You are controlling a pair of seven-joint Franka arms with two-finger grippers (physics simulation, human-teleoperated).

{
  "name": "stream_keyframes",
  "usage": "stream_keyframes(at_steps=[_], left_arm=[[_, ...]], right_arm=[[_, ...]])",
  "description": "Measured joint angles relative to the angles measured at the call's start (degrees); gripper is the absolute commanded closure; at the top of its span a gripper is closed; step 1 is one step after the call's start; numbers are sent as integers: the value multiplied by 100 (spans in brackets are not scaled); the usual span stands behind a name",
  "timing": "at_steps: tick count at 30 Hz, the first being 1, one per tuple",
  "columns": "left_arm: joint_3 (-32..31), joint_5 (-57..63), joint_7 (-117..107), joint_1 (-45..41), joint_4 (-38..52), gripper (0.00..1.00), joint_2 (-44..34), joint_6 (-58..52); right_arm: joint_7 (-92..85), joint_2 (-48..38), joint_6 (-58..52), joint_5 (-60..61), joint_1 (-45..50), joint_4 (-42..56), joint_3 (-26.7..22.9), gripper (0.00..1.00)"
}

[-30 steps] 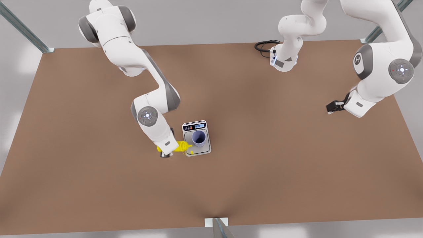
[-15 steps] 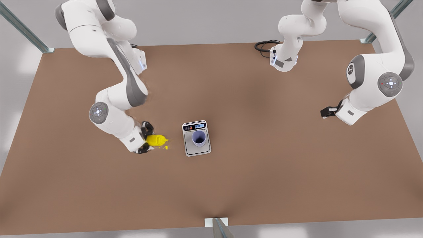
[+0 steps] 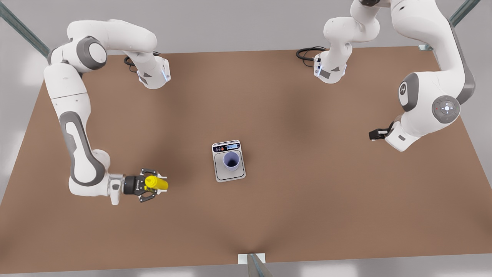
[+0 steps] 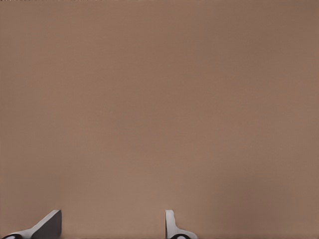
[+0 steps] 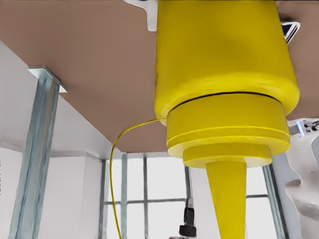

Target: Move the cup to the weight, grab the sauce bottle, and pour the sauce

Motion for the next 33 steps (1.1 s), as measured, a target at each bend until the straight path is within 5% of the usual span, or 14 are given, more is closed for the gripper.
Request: stream_keyframes(at_steps=[22,24,26,33], left_arm=[[-6,9,-9,-81,-1,0,115,1],[-9,12,-1,-84,-1,0,107,0],[-9,14,-1,-81,6,0,106,0],[-9,17,-1,-82,4,0,106,0]], right_arm=[[-455,919,550,5,157,255,-299,48],[-448,945,542,-9,152,255,-302,40],[-365,958,526,-40,144,256,-305,0],[-313,952,465,-152,135,263,-344,0]])
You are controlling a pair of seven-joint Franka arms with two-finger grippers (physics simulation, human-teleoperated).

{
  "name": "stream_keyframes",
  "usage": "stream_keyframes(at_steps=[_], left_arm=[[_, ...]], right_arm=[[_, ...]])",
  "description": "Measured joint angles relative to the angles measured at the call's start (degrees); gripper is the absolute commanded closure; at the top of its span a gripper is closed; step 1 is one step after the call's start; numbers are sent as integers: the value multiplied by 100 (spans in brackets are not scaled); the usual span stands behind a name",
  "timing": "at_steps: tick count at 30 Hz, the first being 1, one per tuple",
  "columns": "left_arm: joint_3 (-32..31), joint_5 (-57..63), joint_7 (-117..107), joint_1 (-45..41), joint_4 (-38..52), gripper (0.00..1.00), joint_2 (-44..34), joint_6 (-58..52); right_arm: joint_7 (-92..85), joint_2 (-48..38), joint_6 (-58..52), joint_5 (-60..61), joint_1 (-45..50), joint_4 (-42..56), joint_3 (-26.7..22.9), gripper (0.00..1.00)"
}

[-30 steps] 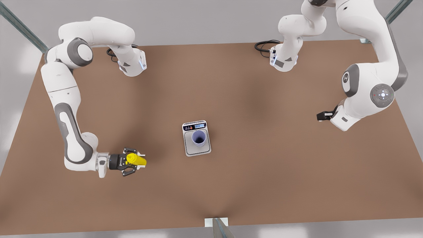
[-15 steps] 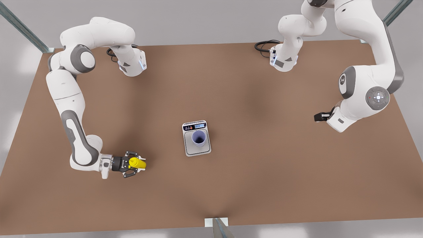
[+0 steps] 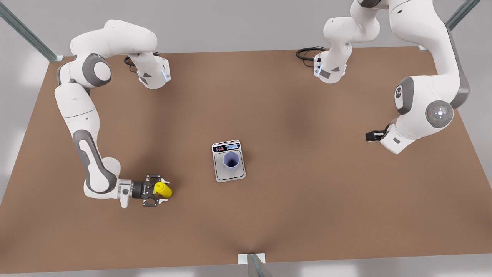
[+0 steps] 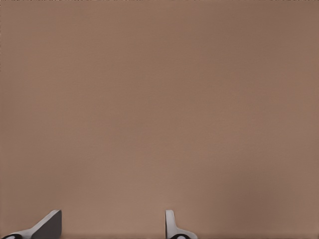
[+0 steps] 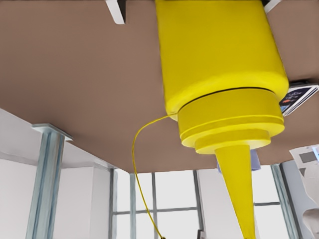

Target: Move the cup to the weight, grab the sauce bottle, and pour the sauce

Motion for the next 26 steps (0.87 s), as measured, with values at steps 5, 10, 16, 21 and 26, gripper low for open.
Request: stream_keyframes(at_steps=[5,10,16,21,26], left_arm=[[0,0,0,0,-5,0,0,6],[0,1,0,-7,4,0,0,5],[9,-1,-9,-63,280,0,-36,-49],[9,-7,-26,-74,303,0,-26,-53],[9,-8,-26,-70,303,0,-9,-44]], right_arm=[[-21,-39,-68,-367,-507,-74,-98,0],[2476,-2206,-1597,-2479,-1366,222,-102,0],[9907,-3507,-1658,-5888,1127,1015,-138,0],[13202,-4540,-2429,-5712,2117,199,-1574,0],[13000,-4457,-2523,-5671,2091,492,-1575,0]])
